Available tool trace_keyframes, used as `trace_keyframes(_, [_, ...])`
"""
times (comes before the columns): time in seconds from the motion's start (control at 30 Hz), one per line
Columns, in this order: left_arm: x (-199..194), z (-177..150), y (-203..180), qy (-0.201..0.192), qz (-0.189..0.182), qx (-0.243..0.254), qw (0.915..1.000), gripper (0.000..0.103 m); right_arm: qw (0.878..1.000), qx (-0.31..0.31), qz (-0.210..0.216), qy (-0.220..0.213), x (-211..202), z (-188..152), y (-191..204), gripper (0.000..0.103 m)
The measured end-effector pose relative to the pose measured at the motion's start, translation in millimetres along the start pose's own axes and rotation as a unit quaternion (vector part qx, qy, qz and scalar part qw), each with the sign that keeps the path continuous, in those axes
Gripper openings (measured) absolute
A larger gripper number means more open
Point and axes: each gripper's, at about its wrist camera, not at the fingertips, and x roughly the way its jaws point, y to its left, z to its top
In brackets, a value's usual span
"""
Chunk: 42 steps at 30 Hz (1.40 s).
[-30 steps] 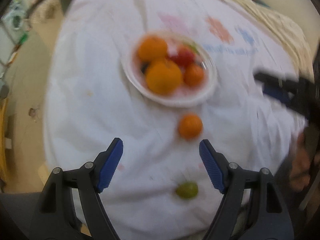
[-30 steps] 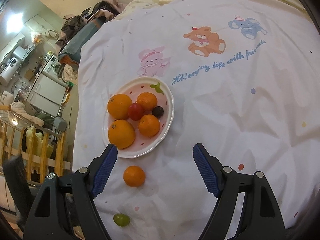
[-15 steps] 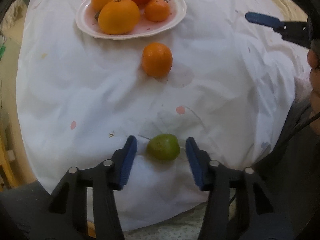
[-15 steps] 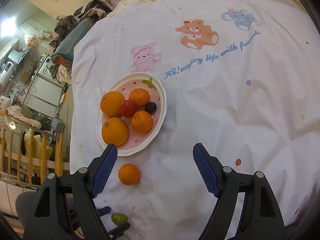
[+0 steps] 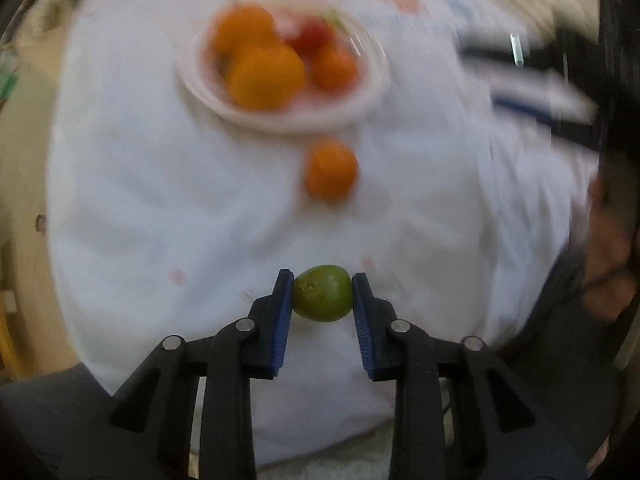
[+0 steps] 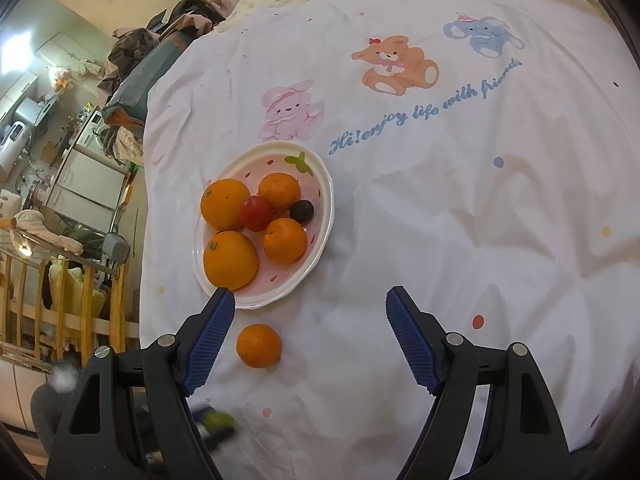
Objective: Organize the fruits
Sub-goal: 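Hold the green fruit in the left tool while the right tool grasps a tangerine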
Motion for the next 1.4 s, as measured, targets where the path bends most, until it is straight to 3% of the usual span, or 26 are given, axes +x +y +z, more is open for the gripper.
trace_keyframes(0.13, [-22.1,21.2,27.4,-0.055,0.027,-0.068,0.9958,0.025,1.000,-0.010,-0.001,0.021,11.1,-2.2,6.0,0.081])
trace_keyframes(0.3, [-27.4,24.4,54.4,-0.061,0.031,-0.129,0.9893,0.026,0.996,-0.047,0.003,0.075,41.6,-11.6,27.2,0.081])
trace_keyframes(0.53, [-24.5,26.6,58.6,-0.061,0.035,-0.139,0.9877,0.026,0.987,-0.076,0.007,0.138,87.7,-27.2,48.6,0.071])
trace_keyframes(0.67, [-25.3,25.5,57.4,-0.061,0.036,-0.137,0.9880,0.026,0.985,-0.077,0.008,0.155,107.0,-33.6,54.4,0.071])
trace_keyframes(0.77, [-23.8,26.1,56.8,-0.059,0.038,-0.135,0.9883,0.026,0.985,-0.087,-0.002,0.152,113.2,-35.0,58.0,0.071])
trace_keyframes(0.93, [-21.1,25.8,57.4,-0.058,0.047,-0.135,0.9880,0.026,0.984,-0.097,-0.007,0.152,110.7,-35.1,58.0,0.042])
trace_keyframes(1.1, [-16.9,27.9,59.4,-0.056,0.056,-0.139,0.9871,0.026,0.983,-0.110,-0.002,0.144,99.5,-33.9,58.5,0.041])
trace_keyframes(1.4, [-16.6,27.7,57.5,-0.065,0.065,-0.134,0.9867,0.026,0.992,-0.060,0.014,0.107,59.2,-27.5,32.7,0.041])
